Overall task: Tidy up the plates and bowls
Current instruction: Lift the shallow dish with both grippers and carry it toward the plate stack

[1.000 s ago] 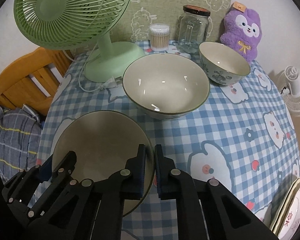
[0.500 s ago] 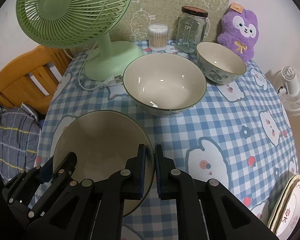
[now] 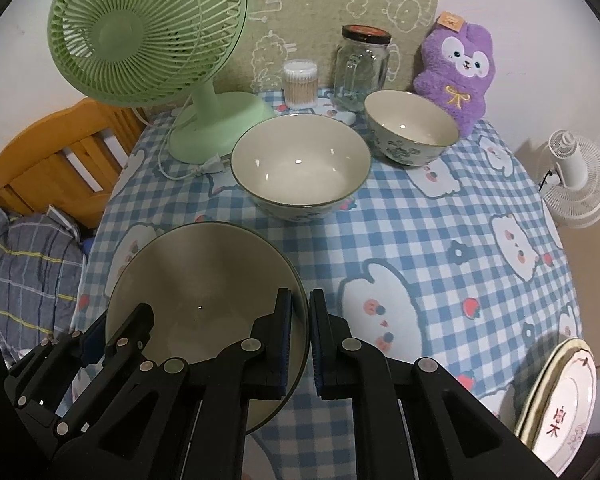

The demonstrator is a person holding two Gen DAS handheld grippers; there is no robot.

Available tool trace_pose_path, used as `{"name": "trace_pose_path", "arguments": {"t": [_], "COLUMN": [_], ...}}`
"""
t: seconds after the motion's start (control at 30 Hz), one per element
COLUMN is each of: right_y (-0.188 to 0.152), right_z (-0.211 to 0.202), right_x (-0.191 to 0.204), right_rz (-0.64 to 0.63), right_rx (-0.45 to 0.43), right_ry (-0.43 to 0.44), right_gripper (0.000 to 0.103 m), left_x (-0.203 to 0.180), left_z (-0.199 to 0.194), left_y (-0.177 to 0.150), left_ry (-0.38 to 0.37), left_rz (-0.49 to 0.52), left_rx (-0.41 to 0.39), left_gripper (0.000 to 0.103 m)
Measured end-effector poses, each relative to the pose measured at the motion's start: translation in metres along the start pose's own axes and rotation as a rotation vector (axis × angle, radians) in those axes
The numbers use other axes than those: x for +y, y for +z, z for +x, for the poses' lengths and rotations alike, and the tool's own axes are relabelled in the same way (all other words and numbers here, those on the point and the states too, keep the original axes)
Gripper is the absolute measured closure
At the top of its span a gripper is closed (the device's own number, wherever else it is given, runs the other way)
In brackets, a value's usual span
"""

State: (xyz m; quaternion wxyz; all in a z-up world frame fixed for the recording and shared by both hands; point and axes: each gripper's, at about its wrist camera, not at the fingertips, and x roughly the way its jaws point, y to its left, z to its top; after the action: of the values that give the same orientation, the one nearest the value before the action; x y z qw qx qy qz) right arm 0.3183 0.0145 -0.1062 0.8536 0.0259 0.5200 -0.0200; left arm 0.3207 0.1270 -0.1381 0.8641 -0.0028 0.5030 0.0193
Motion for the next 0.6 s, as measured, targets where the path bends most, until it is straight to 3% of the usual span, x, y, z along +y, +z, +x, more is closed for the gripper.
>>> {"name": "trace_pose_path", "arguments": {"t": [0.6], "right_y": [-0.027], "right_z": [-0.072], "right_x": [-0.063], "right_rz": [0.012], "right_rx": [-0.053], "right_ry": [0.039], "right_gripper": [0.091], "left_x": [-0.049], "left_z": [-0.075], "left_y": [-0.031], "left_ry": [0.027], "left_rz": [-0.038], "left_rx": [-0.069], "left_gripper": [0.090]}}
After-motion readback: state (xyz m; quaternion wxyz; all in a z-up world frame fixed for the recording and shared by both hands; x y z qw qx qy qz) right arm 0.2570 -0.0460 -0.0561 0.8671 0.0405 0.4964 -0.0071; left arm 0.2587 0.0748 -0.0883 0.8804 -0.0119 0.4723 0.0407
